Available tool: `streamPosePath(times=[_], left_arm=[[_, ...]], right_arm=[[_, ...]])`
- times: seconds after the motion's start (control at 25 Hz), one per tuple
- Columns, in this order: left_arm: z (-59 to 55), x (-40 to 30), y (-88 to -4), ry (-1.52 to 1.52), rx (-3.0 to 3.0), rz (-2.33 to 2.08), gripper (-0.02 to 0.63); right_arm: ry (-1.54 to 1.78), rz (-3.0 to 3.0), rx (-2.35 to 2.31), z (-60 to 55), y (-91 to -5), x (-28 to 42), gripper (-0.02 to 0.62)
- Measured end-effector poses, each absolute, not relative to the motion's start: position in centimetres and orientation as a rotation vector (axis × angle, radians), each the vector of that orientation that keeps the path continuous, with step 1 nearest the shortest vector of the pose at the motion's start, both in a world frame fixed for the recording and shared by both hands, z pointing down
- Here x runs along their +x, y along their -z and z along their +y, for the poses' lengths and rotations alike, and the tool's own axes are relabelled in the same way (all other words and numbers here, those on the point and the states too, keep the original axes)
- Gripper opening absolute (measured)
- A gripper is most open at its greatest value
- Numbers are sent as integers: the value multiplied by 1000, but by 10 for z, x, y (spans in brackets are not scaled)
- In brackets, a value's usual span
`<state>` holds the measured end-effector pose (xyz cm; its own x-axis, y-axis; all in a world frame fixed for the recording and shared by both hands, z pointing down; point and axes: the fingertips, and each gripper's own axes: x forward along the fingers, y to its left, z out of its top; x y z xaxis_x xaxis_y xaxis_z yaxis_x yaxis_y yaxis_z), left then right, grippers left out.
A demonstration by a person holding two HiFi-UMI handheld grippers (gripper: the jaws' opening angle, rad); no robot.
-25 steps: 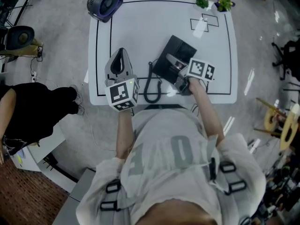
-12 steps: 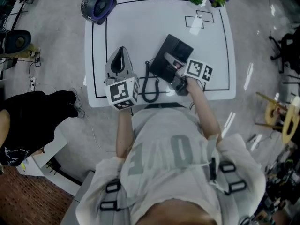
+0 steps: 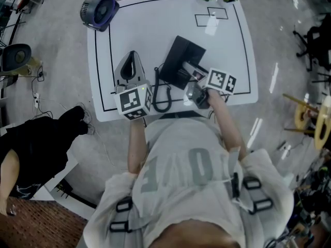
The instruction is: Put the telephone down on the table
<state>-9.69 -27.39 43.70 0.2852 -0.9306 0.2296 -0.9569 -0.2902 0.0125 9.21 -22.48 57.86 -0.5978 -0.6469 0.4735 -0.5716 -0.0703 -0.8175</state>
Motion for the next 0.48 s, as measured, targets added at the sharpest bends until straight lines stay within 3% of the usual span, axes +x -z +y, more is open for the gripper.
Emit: streamPosePath(times=[0.24, 0.48], left_arm=[[-279, -78, -433, -267, 2435, -1740, 7], [-282, -67, -426, -240, 2447, -1727, 8]], right_arm=[[1754, 2063, -1417, -215, -570, 116, 316], [1498, 2105, -1642, -239, -529, 156, 316]])
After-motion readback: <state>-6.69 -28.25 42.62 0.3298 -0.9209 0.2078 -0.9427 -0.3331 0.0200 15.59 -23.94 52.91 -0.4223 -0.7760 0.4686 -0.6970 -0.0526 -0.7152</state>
